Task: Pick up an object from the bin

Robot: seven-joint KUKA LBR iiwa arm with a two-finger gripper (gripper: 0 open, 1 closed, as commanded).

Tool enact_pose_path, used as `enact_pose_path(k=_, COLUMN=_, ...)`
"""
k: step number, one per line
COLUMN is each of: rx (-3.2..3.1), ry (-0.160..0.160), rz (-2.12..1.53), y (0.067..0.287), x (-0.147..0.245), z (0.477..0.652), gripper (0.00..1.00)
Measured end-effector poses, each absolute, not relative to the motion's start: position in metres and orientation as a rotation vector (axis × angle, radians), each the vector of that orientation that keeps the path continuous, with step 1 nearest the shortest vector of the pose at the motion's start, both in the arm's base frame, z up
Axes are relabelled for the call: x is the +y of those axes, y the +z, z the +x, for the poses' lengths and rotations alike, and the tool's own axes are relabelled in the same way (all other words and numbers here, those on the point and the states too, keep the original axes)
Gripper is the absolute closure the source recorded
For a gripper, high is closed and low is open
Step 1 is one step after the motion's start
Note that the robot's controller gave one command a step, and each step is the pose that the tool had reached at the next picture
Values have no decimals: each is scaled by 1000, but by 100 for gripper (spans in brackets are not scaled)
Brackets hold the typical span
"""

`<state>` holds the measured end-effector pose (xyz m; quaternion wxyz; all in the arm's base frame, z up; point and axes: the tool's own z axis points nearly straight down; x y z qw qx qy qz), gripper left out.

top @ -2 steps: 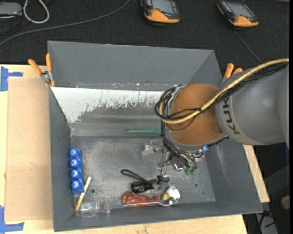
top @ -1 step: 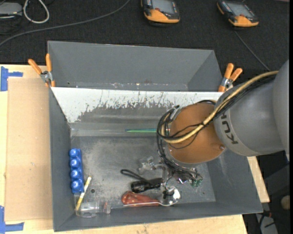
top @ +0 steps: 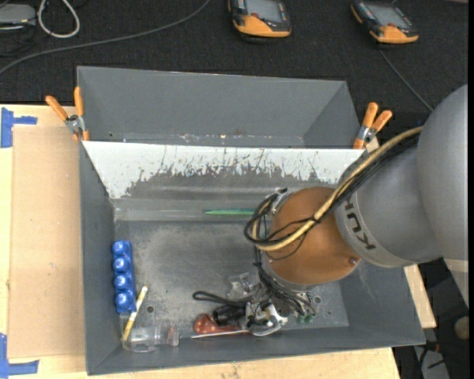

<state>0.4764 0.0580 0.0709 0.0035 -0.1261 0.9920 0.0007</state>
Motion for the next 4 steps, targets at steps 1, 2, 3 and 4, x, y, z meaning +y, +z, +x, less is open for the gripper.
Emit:
enact_pose_path(k=1, rx=3110, ry=3, rz=-394, y=71, x=58, z=476, gripper=100)
enact_pose_path(k=2, rx=3117, ry=3, rz=-395, y=81, x=58, z=474, gripper=100)
enact_pose_path(k=3, rx=3122, ry=3, rz=-395, y=108, x=58, z=473, gripper=100)
enact_pose_path(k=4, rx=3119, ry=3, rz=-395, y=133, x=59, z=474, gripper=100)
